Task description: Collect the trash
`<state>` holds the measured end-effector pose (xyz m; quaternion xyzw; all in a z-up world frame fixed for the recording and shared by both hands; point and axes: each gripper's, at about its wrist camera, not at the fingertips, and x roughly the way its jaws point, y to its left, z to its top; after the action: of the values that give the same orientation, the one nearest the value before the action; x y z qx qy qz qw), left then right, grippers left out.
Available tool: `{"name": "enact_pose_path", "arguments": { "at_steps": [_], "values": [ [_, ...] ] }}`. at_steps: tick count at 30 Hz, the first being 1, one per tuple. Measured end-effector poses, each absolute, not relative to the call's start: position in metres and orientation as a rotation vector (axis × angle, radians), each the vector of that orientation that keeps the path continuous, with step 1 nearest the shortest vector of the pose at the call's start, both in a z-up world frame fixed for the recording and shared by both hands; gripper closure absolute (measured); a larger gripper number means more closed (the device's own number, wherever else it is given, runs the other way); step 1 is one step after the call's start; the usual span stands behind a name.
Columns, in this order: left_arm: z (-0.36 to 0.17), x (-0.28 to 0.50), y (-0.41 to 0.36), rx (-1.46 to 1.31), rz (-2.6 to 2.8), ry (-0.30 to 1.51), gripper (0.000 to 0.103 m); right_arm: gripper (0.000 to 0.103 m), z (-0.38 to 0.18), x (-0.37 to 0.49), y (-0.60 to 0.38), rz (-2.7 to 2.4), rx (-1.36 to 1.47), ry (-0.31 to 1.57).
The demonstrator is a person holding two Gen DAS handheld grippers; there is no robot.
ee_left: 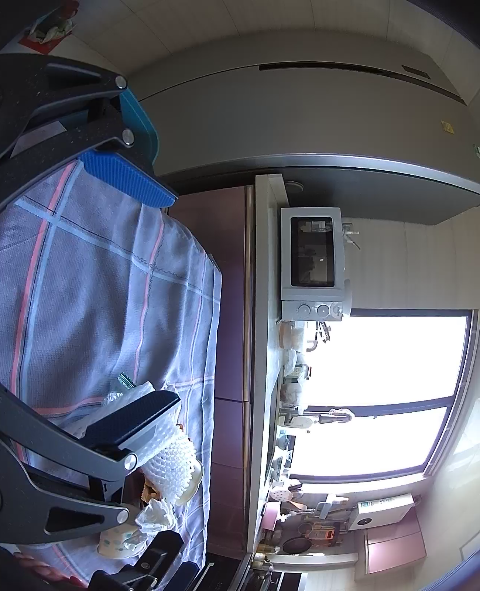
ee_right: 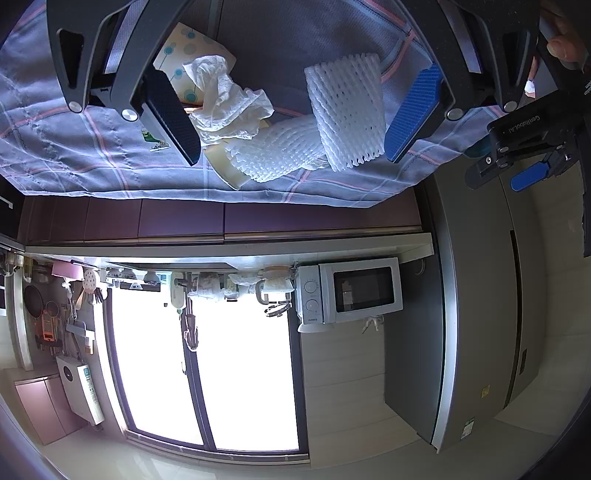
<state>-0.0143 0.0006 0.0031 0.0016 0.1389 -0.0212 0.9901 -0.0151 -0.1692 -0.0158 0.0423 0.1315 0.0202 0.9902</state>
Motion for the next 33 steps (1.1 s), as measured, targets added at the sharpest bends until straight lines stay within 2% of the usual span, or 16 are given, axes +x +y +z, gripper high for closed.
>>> {"name": "enact_pose_path", "arguments": {
  "at_steps": [12,20,23,28,29,31,33],
  "values": [
    [-0.004,-0.004,-0.006,0.004,-0.105,0.336,0.005,0.007,-0.02,-0.01,-0.183,0.024,0.101,0.293],
    [-0.032,0.03,-0.026,-0.044,-0.319,0.54,0.005,0.007,-0.036,0.003,-0.204,-0.009,0.134,0.391],
    [-0.044,0.042,-0.037,-0.064,-0.4,0.606,0.005,0.015,-0.044,0.005,-0.209,-0.003,0.133,0.423],
    [-0.069,0.072,-0.052,-0.126,-0.522,0.74,0.006,0.037,-0.053,0.008,-0.213,0.009,0.142,0.461],
    [-0.073,0.077,-0.055,-0.144,-0.543,0.765,0.011,0.04,-0.054,0.008,-0.213,0.013,0.146,0.466],
    [-0.081,0.088,-0.059,-0.179,-0.581,0.806,0.021,0.055,-0.055,0.008,-0.215,0.016,0.153,0.469],
    [-0.088,0.096,-0.064,-0.207,-0.621,0.833,0.026,0.065,-0.055,0.008,-0.217,0.031,0.164,0.47]
  ]
}}
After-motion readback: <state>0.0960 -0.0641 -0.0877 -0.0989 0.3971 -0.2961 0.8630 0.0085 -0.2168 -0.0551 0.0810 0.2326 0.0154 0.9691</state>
